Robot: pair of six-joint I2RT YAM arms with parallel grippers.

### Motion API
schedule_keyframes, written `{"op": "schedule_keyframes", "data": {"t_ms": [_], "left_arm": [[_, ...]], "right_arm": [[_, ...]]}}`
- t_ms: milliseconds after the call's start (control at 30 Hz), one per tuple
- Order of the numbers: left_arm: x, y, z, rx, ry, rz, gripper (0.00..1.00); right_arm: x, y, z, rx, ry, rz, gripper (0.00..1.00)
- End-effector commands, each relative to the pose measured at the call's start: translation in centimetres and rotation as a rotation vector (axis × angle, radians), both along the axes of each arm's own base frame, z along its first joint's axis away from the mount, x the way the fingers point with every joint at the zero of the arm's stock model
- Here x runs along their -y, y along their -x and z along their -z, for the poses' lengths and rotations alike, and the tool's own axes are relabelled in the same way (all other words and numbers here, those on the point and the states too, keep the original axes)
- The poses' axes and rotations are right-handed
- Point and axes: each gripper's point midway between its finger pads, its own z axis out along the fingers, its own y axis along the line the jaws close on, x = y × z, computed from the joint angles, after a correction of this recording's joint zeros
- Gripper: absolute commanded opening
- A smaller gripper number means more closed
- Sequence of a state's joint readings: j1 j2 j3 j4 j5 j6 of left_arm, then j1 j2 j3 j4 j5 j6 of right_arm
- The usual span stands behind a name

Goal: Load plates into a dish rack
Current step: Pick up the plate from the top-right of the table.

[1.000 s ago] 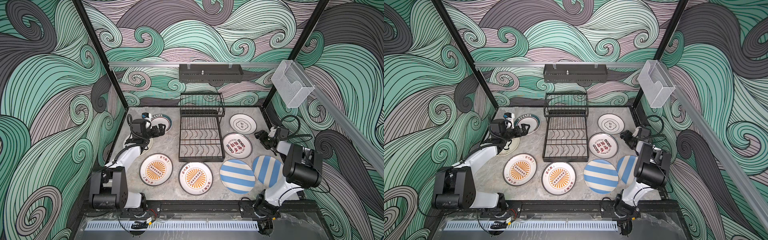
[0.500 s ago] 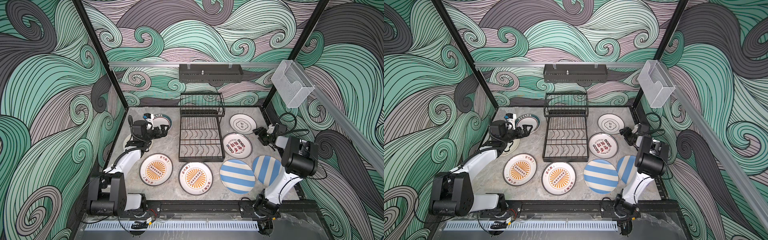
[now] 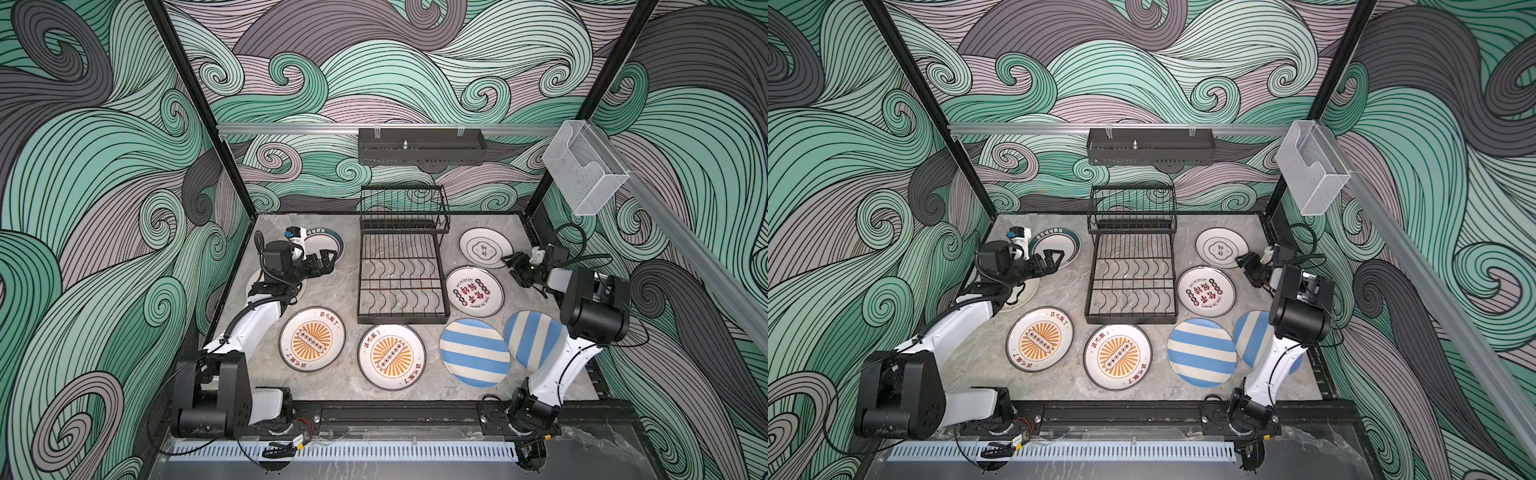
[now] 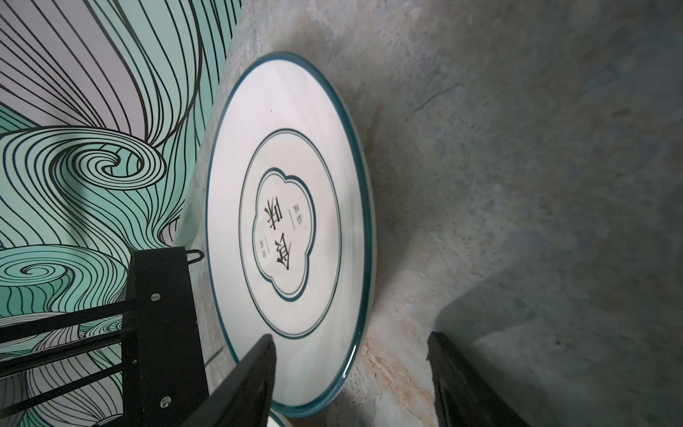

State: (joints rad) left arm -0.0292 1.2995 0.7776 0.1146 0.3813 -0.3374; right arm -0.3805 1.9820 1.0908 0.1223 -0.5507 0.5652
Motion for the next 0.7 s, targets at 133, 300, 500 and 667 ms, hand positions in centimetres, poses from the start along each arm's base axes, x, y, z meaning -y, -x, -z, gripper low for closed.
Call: {"op": "schedule_keyframes", "data": {"t_ms": [133, 300, 500, 667], "left_arm": [[-0.1, 0.3, -1.3, 0.038, -0.029, 0.002, 0.99], [0.3, 0.2, -1.3, 0.041, -0.023, 0.027, 0.99], [0.5, 0.3, -1.5, 0.044, -0.016, 0.036, 0.99], [0.5, 0.4, -1.3, 0.042, -0.02, 0.036, 0.99]], "right_arm": [[-0.7, 0.1, 1.6, -0.043, -0.039, -0.01, 0.59], [-0.7, 0.0, 1.8, -0.042, -0.046, -0.008, 0.5], [-0.6, -0.3, 2.2, -0.034, -0.067, 0.012, 0.47], [-0.1, -0.8, 2.2, -0.011, -0.088, 0.053, 0.44]]}}
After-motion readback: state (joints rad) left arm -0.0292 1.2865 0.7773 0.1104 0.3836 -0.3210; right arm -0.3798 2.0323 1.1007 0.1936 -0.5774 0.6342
